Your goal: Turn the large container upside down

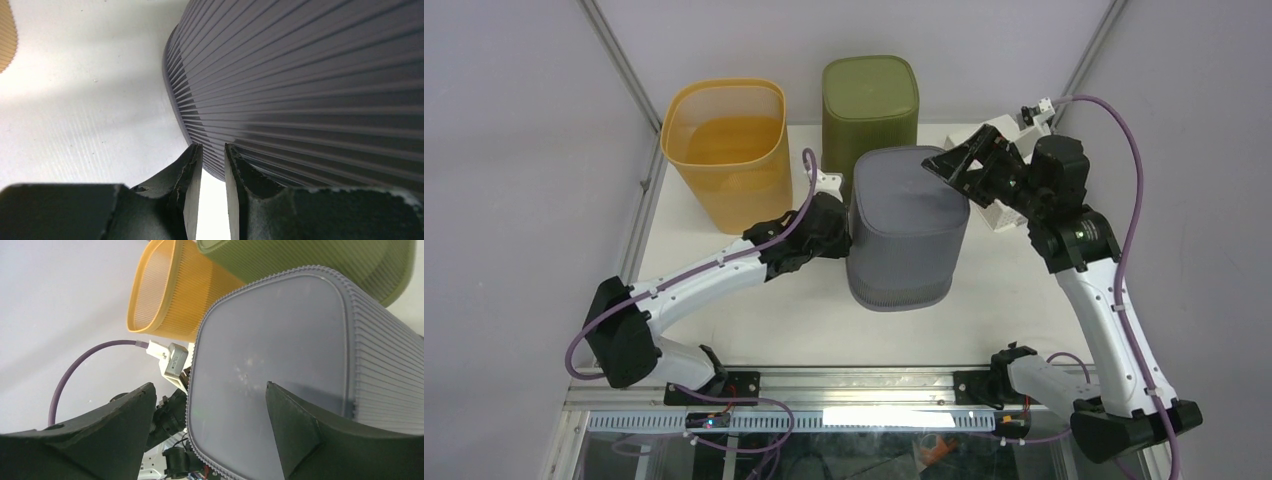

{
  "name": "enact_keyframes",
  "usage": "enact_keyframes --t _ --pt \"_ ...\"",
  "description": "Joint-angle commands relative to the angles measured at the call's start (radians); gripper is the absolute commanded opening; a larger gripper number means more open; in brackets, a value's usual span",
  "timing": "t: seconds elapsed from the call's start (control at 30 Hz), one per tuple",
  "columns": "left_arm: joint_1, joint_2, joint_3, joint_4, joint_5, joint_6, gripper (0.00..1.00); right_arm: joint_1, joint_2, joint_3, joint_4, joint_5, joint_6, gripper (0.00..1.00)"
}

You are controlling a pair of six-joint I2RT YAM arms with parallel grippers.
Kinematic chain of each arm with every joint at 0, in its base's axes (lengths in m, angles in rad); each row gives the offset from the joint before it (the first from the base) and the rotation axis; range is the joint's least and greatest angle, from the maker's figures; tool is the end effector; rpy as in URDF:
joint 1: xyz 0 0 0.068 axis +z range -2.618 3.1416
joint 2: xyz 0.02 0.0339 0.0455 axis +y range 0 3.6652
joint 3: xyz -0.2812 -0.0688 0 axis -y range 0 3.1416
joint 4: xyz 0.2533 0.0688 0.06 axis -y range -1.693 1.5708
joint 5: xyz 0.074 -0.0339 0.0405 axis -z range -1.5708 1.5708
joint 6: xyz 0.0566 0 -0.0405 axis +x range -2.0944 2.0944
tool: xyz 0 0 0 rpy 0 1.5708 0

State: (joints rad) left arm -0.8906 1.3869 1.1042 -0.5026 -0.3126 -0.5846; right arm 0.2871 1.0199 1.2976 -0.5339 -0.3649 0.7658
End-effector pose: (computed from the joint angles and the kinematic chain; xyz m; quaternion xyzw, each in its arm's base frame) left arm 0.2142 -0.2370 0.2865 0.0802 0.9110 -0.1478 0.3765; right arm 0.2079 0.0824 0.4481 0.0769 0.7826 0.4261 0.4473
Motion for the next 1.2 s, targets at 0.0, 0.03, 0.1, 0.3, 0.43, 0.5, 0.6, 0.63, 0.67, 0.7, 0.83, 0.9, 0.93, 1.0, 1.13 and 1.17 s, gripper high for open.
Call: enact_keyframes --t 0.0,0.03,0.1,0.3,0.43,0.5,0.6,0.63,0.67,0.7,0.83,0.9,0.93,1.0,1.13,1.17 --pt "-0.005 0.035 0.026 0.108 0.052 -0.003 0.25 0.004 -0.043 0.099 -0.113 0.133 -0.085 0.85" --pt "-0.006 0.052 0.034 0.113 0.052 0.001 0.26 0.005 -0.047 0.123 -0.144 0.171 -0.118 0.85" --pt "-0.006 0.091 0.057 0.115 0.042 0.012 0.25 0.004 -0.052 0.18 -0.211 0.255 -0.175 0.86" --pt "0.02 0.152 0.123 0.195 0.082 0.058 0.32 0.005 -0.063 0.315 -0.353 0.471 -0.307 0.87" --pt "0.02 0.216 0.194 0.294 0.154 0.131 0.4 0.005 -0.087 0.319 -0.36 0.531 -0.332 0.88" --pt "0.018 0.262 0.246 0.332 0.217 0.16 0.47 0.006 -0.09 0.324 -0.366 0.545 -0.335 0.88" --pt "0.016 0.328 0.319 0.365 0.331 0.176 0.62 0.004 -0.09 0.336 -0.386 0.563 -0.335 0.88" --pt "0.015 0.344 0.335 0.381 0.372 0.184 0.66 0.004 -0.091 0.337 -0.394 0.571 -0.334 0.88" --pt "0.012 0.363 0.354 0.392 0.414 0.193 0.71 0.005 -0.093 0.337 -0.399 0.58 -0.333 0.89" --pt "0.007 0.38 0.372 0.4 0.453 0.202 0.74 0.004 -0.097 0.336 -0.404 0.588 -0.333 0.89" --pt "-0.037 0.445 0.426 0.419 0.557 0.227 0.8 0.005 -0.099 0.326 -0.421 0.615 -0.332 0.89" --pt "-0.082 0.484 0.464 0.418 0.596 0.232 0.8 0.005 -0.093 0.319 -0.422 0.618 -0.329 0.89" --pt "-0.102 0.501 0.479 0.416 0.608 0.232 0.8 0.005 -0.088 0.32 -0.421 0.612 -0.329 0.89" --pt "-0.13 0.526 0.505 0.413 0.654 0.228 0.8 0.004 -0.073 0.327 -0.424 0.596 -0.328 0.89" --pt "-0.139 0.475 0.474 0.409 0.705 0.218 0.81 0.004 -0.046 0.351 -0.434 0.555 -0.341 0.89" --pt "-0.138 0.442 0.45 0.401 0.7 0.23 0.81 0.005 -0.04 0.354 -0.434 0.541 -0.348 0.89"
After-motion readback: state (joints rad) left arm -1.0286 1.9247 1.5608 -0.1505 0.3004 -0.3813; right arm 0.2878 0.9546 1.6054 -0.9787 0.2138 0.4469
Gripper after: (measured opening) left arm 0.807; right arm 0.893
